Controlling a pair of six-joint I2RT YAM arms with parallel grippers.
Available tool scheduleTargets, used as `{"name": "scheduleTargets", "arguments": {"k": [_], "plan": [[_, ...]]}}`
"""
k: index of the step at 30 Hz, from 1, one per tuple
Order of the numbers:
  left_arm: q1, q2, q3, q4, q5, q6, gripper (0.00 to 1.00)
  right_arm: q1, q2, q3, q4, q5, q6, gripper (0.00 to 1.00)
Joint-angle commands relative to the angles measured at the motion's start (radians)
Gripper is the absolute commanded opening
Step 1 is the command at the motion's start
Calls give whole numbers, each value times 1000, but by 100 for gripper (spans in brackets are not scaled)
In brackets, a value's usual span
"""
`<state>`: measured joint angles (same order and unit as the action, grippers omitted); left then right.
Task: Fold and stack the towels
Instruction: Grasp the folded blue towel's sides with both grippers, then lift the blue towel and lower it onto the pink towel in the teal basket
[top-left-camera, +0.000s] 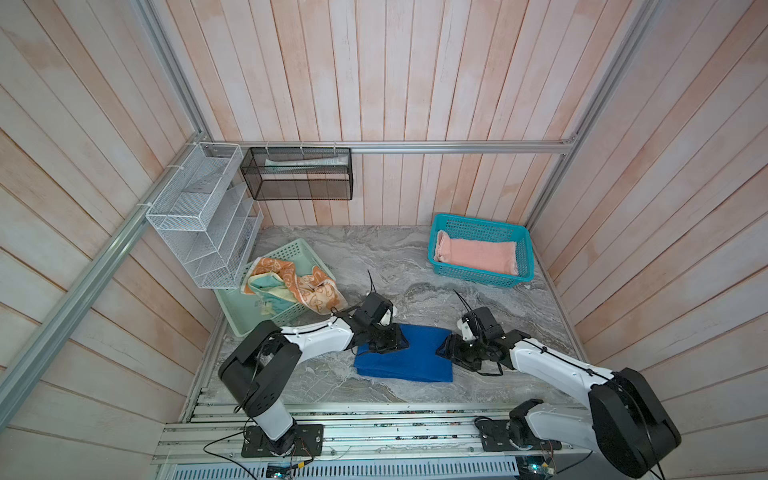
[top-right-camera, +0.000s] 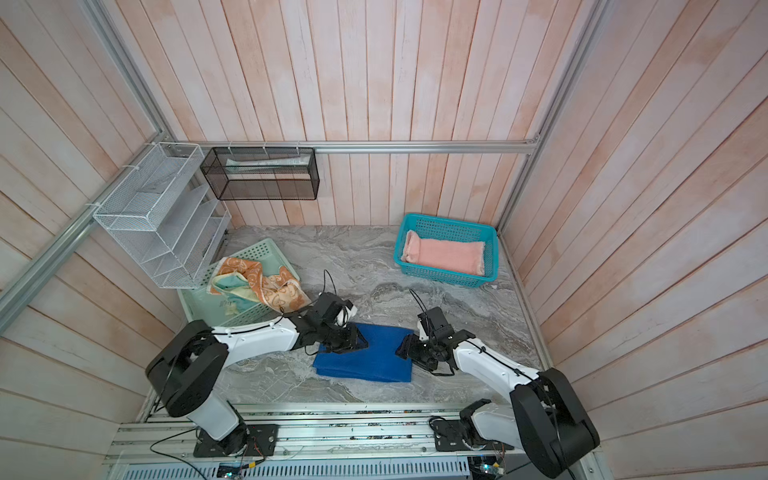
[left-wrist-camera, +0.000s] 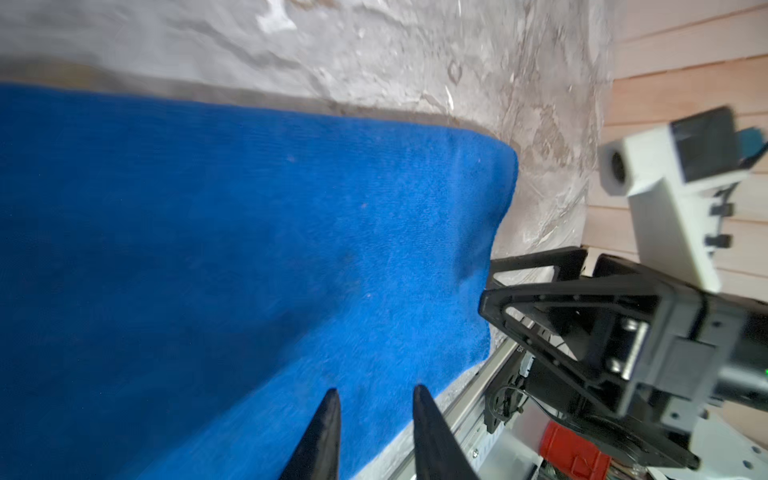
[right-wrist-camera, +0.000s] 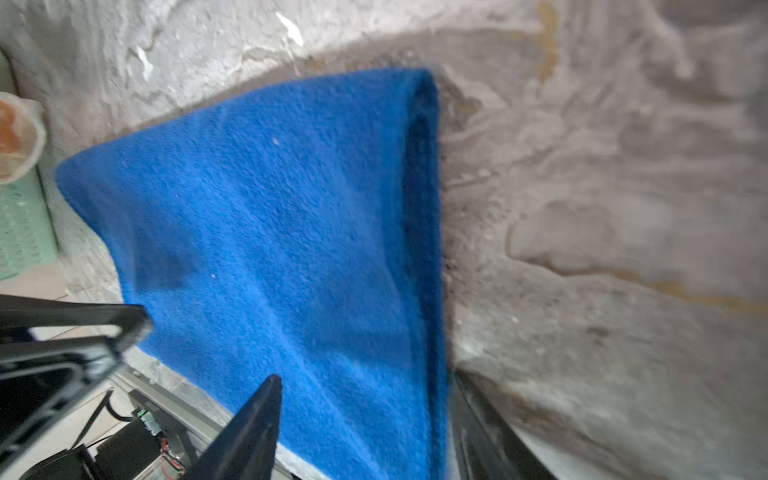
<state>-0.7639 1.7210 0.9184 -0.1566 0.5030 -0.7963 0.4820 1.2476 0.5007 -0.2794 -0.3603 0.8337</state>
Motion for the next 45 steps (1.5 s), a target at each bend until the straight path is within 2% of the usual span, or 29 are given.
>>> {"name": "scheduleTargets", "arguments": {"k": [1,6,14,16,19,21,25,29,32,36,38,42,45], "plan": [[-5,76,47,31,44,-36,31,13,69,-13,48,11,33,66],[13,135,44,15,67,-37,28,33,173,20,93,-11,30,63],[30,128,0,35,72,-35,27,67,295,77,92,-19,16,43],[36,124,-9,43,76,-32,27,75,319,103,79,-11,6,34],[57,104,-17,39,80,-14,25,84,336,150,48,11,-16,13],[81,75,-19,28,79,9,25,84,332,211,2,50,-47,1],[163,-2,-22,15,71,51,25,83,350,437,-134,165,-157,0],[248,-53,5,-27,49,117,25,58,453,773,-294,243,-297,0],[306,-56,16,-32,59,142,24,6,563,1052,-382,271,-384,0],[350,-35,24,-9,88,152,23,-116,732,1420,-484,313,-463,0],[357,-18,34,-4,98,157,23,-188,809,1542,-507,309,-480,0],[365,21,45,9,121,160,23,-308,1002,1717,-574,228,-514,0],[367,52,51,28,149,154,22,-342,1118,1799,-642,182,-511,0]]}}
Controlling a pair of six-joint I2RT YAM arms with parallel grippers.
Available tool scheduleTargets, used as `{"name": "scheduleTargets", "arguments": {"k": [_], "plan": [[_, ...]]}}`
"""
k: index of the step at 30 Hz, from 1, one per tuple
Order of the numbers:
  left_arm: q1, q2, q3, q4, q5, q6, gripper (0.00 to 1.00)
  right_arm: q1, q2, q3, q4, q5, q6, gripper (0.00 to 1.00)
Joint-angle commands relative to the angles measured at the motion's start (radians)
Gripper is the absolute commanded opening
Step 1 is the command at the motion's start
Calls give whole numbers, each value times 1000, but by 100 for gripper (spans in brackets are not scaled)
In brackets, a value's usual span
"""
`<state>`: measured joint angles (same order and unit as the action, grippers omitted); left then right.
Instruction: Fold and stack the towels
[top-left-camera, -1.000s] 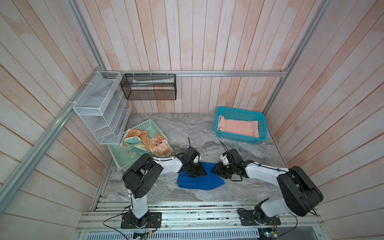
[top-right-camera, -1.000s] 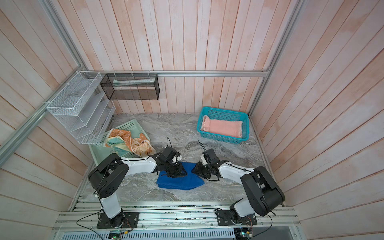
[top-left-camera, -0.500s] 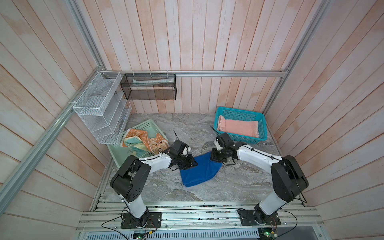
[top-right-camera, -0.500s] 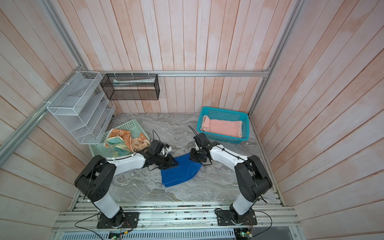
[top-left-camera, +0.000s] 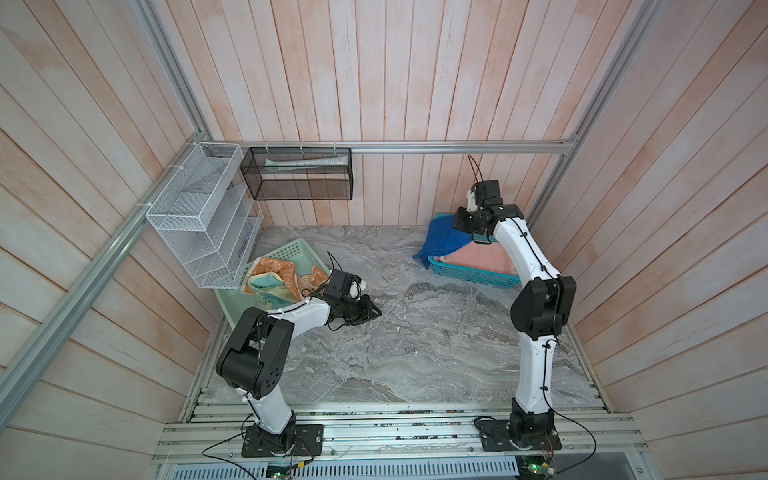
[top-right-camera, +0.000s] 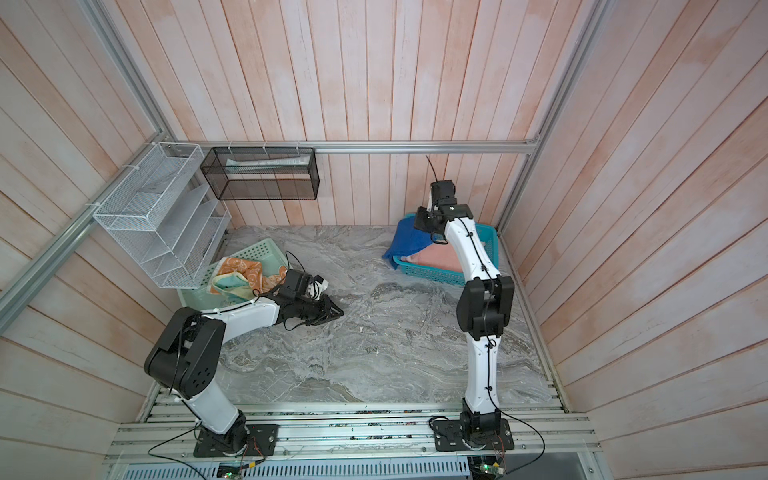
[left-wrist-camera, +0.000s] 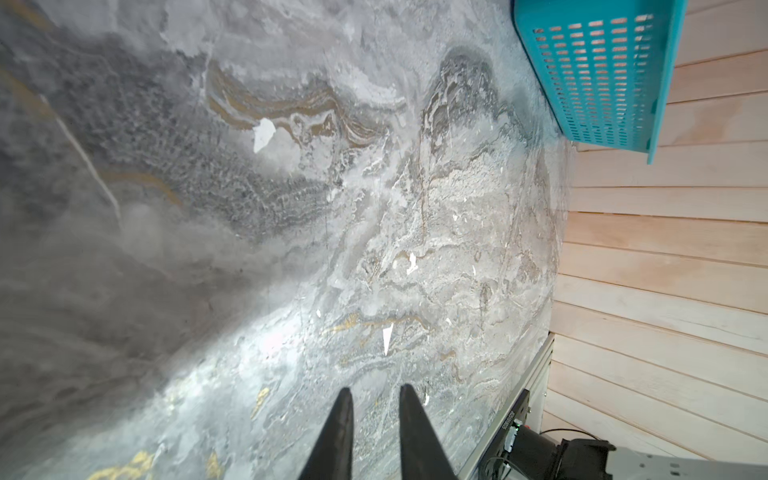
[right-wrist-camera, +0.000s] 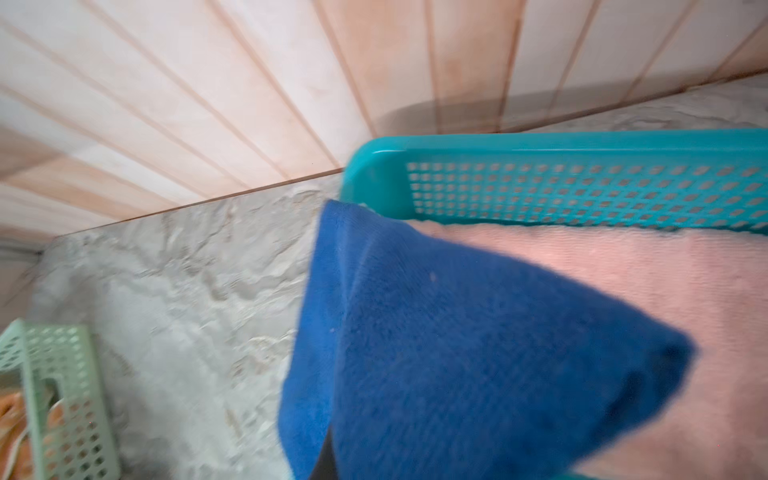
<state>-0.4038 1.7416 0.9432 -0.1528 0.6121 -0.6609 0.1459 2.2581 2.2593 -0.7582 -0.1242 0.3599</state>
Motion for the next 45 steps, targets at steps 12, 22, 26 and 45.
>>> {"name": "scheduleTargets", "arguments": {"k": [12,22,26,45], "plan": [[8,88,46,86,100,3,22,151,-52,-294,-49,-77,9,0],[8,88,93,52,92,28,22,200,-133,-278,-111,-17,-20,0],[8,64,84,51,74,25,22,187,-132,-124,-190,-14,-38,0],[19,78,86,35,80,44,22,58,-140,-63,-357,29,-162,0]]}}
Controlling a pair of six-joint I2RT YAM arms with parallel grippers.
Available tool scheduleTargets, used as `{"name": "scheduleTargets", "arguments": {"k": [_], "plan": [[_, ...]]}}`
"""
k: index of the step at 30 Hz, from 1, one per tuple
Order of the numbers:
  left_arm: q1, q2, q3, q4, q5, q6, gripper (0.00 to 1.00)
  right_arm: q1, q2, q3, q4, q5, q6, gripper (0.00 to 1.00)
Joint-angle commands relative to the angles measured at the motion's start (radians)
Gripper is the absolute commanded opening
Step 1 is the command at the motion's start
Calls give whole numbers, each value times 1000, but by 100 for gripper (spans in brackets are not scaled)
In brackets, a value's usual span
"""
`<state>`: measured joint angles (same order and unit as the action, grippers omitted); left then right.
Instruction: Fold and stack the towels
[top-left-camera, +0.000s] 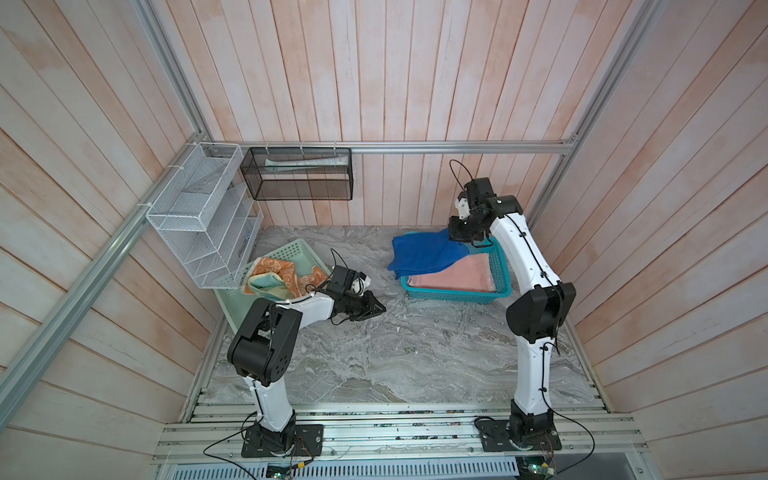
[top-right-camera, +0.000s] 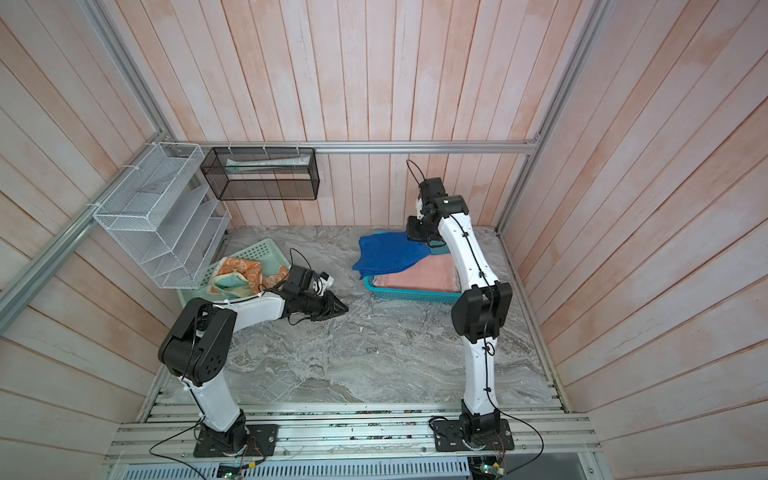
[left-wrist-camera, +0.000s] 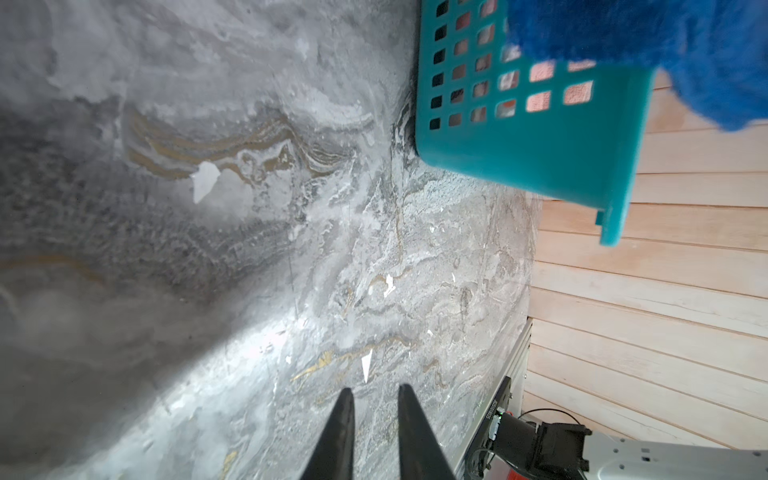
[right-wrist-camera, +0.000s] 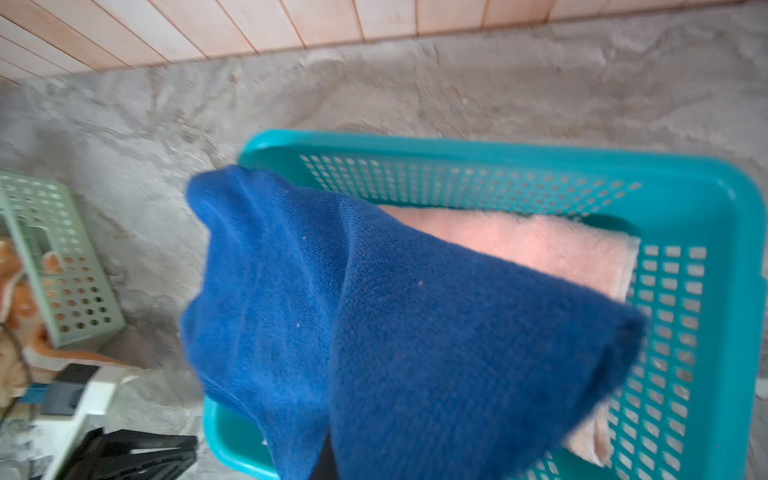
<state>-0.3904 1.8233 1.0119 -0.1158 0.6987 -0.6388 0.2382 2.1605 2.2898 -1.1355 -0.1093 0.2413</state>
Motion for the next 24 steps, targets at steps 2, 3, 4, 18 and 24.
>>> {"name": "scheduleTargets", "arguments": {"k": [2,3,4,18,24], "plan": [[7,1,18,-2,-7,22,22,-61,-55,-194,89,-6,-55,0],[7,4,20,-4,-7,22,22,-75,-54,-230,116,-11,-57,0],[9,6,21,-5,-8,22,22,-86,-47,-256,136,-14,-60,0],[16,6,40,-38,-29,27,22,-143,31,-259,143,80,-96,0],[19,-1,75,-82,-48,53,22,-152,7,-234,114,170,-74,50]]}}
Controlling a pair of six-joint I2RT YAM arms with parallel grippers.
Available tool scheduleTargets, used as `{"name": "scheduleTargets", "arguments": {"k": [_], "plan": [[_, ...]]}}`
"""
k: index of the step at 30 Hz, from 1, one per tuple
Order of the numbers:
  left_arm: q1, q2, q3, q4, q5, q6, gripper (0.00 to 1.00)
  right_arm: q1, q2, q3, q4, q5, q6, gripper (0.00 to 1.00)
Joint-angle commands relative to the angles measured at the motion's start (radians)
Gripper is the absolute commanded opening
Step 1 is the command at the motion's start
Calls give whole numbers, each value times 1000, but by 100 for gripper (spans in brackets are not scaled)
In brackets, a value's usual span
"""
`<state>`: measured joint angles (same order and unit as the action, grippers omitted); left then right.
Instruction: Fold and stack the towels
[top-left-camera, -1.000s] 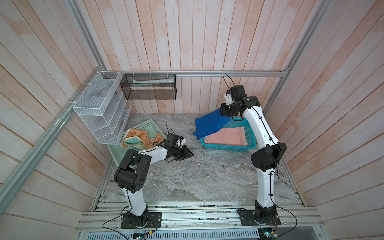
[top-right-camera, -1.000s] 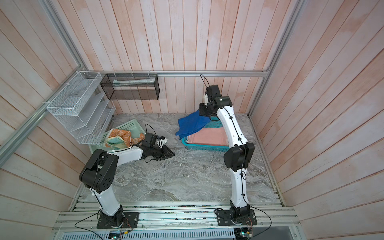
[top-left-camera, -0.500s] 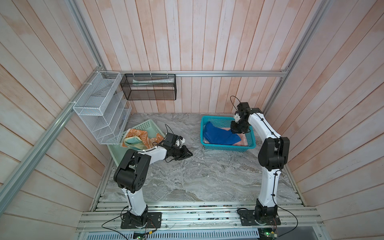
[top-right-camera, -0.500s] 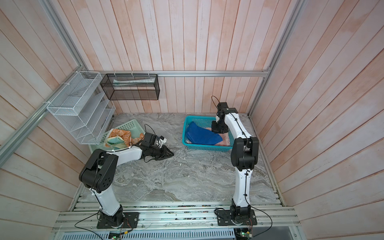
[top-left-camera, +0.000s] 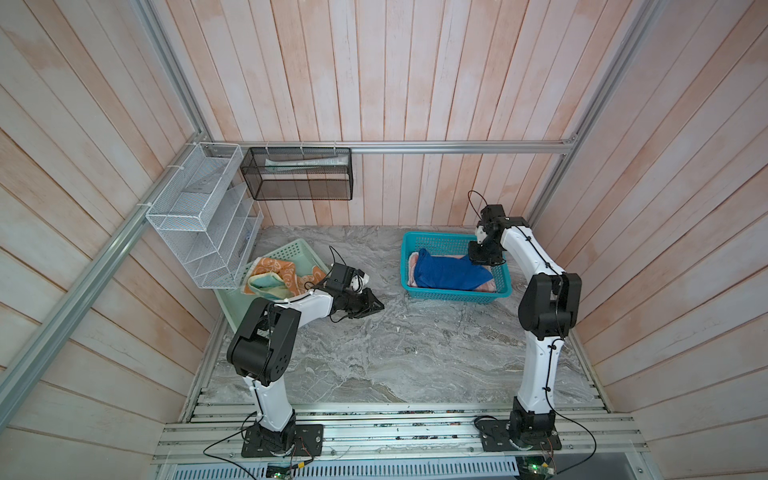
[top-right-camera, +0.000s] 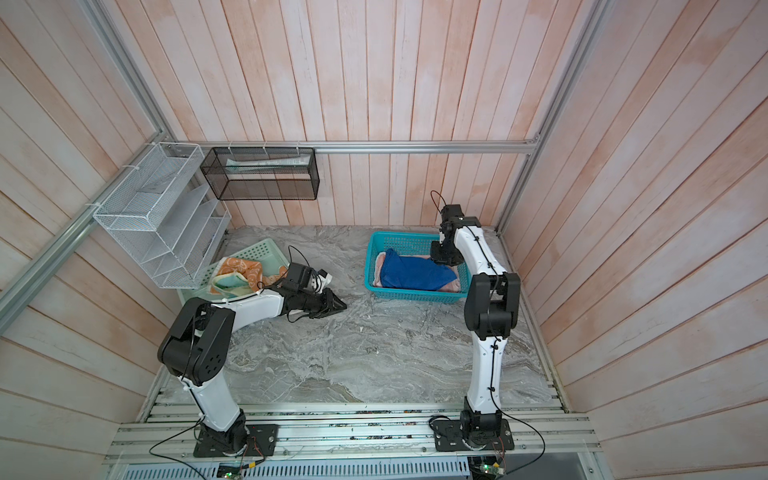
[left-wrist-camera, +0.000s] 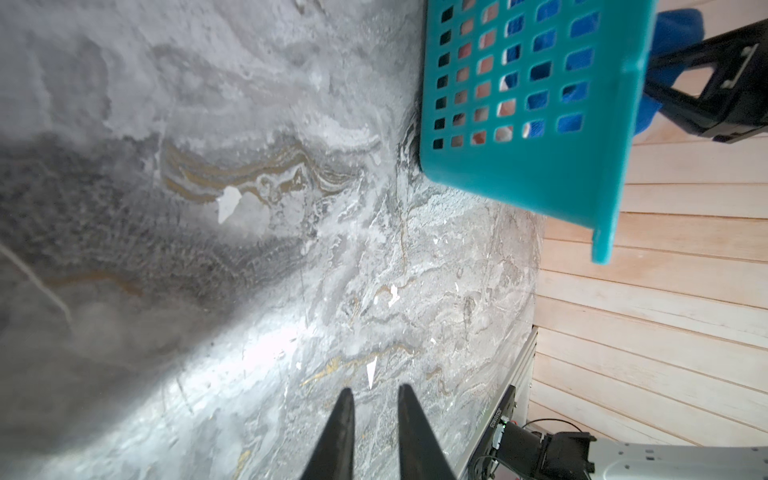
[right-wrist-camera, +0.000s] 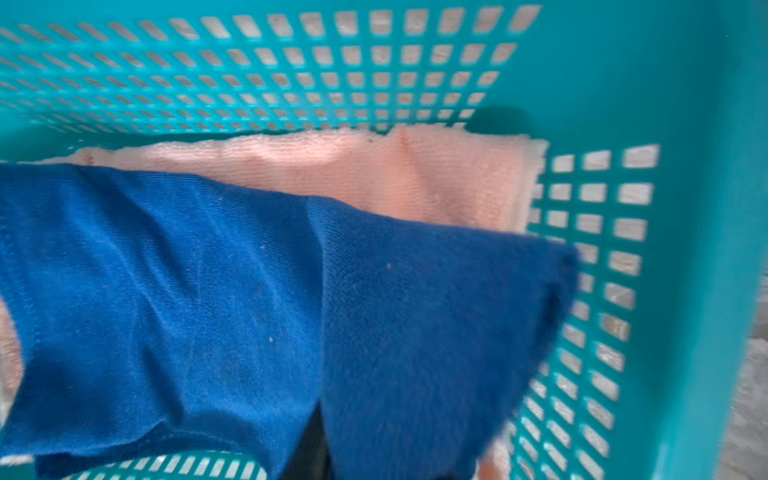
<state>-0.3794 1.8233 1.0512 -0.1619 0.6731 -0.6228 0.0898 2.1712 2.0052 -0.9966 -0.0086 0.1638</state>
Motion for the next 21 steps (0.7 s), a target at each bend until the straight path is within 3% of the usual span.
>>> {"name": "scheduleTargets", "arguments": {"k": [1,8,14,18,21], "plan": [[10,-2,49,-53,-29,46,23,-4,-16,61,-32,72,6,54],[56,-46,171,-215,-135,167,29,19,-200,-17,-2,84,31,57],[158,-108,278,-376,-366,270,38,168,-468,-397,212,17,68,56],[252,-170,281,-437,-543,270,47,323,-602,-685,351,-24,163,53],[339,-229,232,-444,-610,241,52,421,-668,-879,448,-37,240,52]]}}
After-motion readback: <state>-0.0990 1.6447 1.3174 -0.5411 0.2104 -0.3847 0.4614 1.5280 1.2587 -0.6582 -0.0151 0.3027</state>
